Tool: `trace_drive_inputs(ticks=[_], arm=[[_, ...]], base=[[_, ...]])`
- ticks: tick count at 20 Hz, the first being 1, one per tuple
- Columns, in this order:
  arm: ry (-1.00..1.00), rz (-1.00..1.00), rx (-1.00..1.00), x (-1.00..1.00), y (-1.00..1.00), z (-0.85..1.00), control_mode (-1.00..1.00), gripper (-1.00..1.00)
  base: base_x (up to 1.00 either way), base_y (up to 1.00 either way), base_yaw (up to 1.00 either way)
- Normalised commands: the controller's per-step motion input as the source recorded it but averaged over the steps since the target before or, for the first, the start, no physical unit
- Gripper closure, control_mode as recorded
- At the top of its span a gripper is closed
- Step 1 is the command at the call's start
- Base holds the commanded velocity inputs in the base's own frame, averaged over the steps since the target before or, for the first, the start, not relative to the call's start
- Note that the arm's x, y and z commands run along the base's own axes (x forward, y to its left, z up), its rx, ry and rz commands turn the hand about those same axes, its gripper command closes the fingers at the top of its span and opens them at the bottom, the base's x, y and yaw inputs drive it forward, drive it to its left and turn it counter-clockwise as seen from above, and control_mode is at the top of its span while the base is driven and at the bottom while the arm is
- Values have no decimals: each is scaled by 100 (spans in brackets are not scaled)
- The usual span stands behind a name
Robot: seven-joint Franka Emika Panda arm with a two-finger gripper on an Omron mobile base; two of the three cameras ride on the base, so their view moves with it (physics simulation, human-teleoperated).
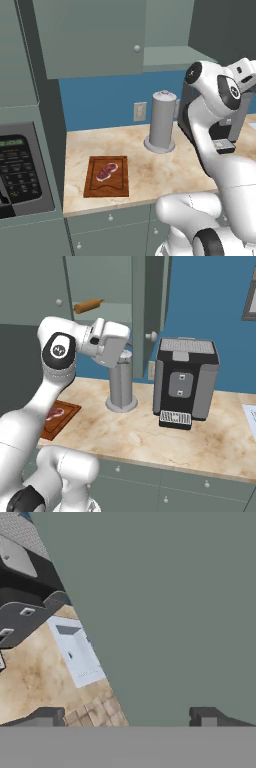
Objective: Open the cabinet, retrieve the rolling pin, and place it next to the meat on the cutting board to prepare for tenderizing.
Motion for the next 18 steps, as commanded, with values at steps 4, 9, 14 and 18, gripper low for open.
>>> trace_drive_inputs(ticks=[4, 9, 14, 18], arm=[[-4, 0, 0, -5, -30, 0, -100, -100], [-14, 1, 0, -13, 18, 0, -100, -100], [-2, 21, -1, -4, 88, -2, -100, -100], [-11, 27, -1, 1, 100, -1, -100, -100]], base=[[0, 0, 0], [0, 0, 0], [0, 0, 0], [0, 0, 0]])
